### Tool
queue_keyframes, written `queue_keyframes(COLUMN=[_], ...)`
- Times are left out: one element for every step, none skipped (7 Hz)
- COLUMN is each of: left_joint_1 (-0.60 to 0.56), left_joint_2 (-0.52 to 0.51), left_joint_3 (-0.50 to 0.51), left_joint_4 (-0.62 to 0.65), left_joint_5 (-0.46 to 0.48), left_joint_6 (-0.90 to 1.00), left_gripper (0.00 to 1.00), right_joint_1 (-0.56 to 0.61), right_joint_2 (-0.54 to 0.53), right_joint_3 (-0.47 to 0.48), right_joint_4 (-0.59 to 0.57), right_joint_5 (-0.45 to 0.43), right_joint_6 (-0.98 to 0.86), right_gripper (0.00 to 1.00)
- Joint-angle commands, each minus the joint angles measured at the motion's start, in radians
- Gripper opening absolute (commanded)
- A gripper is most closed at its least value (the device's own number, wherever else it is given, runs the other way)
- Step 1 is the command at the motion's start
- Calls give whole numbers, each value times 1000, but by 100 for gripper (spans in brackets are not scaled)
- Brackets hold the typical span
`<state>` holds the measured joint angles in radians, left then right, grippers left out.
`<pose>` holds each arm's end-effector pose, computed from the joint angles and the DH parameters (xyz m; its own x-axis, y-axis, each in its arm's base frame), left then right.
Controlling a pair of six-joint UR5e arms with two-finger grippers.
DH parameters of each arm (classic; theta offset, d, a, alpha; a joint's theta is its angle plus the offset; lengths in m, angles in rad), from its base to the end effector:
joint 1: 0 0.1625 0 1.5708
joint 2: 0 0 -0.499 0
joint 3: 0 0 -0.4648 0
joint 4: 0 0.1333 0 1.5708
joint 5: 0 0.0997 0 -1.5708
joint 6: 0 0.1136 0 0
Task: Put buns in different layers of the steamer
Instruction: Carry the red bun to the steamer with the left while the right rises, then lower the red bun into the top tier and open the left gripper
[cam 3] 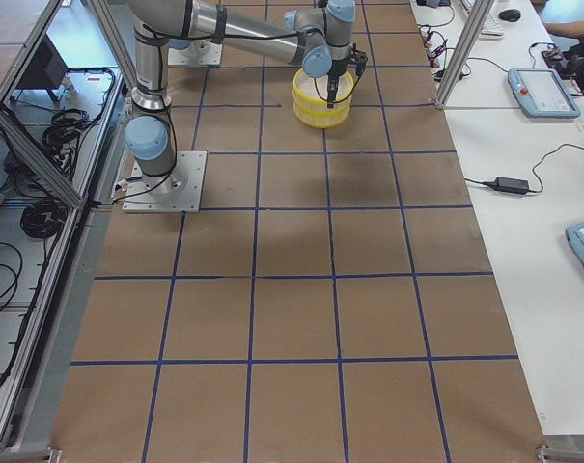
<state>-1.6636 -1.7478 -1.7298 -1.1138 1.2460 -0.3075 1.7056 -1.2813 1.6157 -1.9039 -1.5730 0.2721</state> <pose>-0.2280 -0.6202 0.4056 -0.9238 -0.1789 0.3385 -0.1969 0.9802 -0.0191 0.2234 -0.6570 0.3745 -0.9906 0.1369 0.0025 0.1369 0.9906 0.0007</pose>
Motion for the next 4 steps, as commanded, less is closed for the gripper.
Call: queue_keyframes(left_joint_1=[-82, -108, -134, -137], left_joint_2=[-59, -67, -71, -72], left_joint_3=[-4, -13, -14, -7], left_joint_4=[64, 78, 80, 80], left_joint_5=[-30, -40, -60, -54], left_joint_6=[-206, -351, -375, -340], left_gripper=[28, 99, 100, 100], right_joint_1=[-130, -161, -165, -170], right_joint_2=[-114, -160, -206, -264], right_joint_3=[-91, -126, -160, -160], right_joint_4=[243, 306, 389, 403], right_joint_5=[17, 37, 36, 19], right_joint_6=[-158, -184, -220, -291], right_gripper=[88, 92, 96, 100])
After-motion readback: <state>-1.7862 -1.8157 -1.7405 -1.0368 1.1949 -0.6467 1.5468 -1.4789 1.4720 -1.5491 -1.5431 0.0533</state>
